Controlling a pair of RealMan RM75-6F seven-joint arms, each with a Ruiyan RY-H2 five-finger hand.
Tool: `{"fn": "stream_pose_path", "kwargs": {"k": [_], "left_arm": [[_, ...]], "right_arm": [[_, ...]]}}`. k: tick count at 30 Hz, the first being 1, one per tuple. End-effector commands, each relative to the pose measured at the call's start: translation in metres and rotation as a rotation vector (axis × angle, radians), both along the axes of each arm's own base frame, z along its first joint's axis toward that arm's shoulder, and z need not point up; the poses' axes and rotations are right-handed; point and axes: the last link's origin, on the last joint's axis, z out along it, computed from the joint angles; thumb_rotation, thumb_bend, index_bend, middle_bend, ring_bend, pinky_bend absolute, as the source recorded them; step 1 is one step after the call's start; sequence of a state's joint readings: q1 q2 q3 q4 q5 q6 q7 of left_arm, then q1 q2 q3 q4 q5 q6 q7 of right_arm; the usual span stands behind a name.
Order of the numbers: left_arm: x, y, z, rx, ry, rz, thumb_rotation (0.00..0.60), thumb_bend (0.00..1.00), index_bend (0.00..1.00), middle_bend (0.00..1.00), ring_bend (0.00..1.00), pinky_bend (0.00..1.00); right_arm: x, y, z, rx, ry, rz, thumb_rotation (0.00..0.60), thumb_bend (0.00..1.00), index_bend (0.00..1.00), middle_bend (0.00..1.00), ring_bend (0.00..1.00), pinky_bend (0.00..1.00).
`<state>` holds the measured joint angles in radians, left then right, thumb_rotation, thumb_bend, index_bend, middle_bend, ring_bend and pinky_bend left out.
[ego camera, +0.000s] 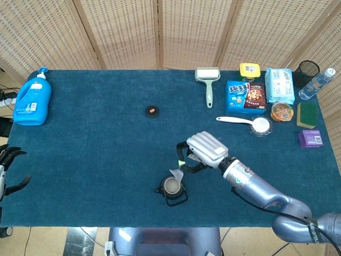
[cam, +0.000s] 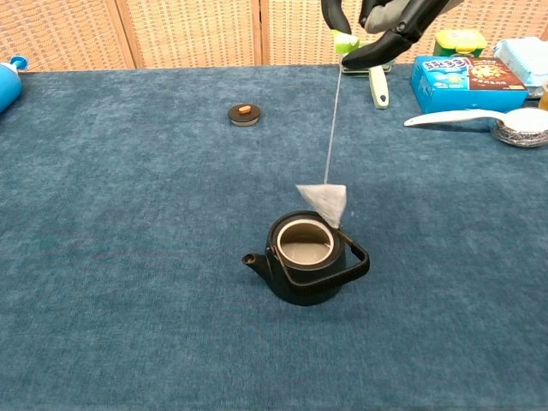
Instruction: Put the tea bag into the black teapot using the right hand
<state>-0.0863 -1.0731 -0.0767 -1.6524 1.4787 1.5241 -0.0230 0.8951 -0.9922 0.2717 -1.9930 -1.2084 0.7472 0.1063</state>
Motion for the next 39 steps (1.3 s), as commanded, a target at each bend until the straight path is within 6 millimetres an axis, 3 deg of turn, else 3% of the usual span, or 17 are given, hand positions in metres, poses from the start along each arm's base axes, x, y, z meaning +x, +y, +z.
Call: {"fn": "stream_pose_path", "kwargs": {"k": [1,13,39], "left_arm": [[0.0,-0.001,0.001,0.002,0.0,0.0,0.6,0.26,0.3,0.23,0.12,0.11],[-0.002,-0.003,0.001,-0.001,-0.004,-0.004,0.6,0.26,0.3,0.23,0.12,0.11],[-0.003,-0.01,0.003,0.006,-0.016,-0.02,0.6,0.26,0.3,0.23,0.12,0.11]], "right_arm": [[0.0,0.001,0.001,-0.002,0.005,0.0,0.6,0.37,0.59,1.0,1.0,1.0],[-0.004,0.008,-0.006,0.016,0.034,-0.011,0.6,0.37,0.58,1.0,1.0,1.0],[0.006,0.031,-0.005,0.028,0.037,0.026,0.6,0.36,0.58,1.0,1.0,1.0]]}}
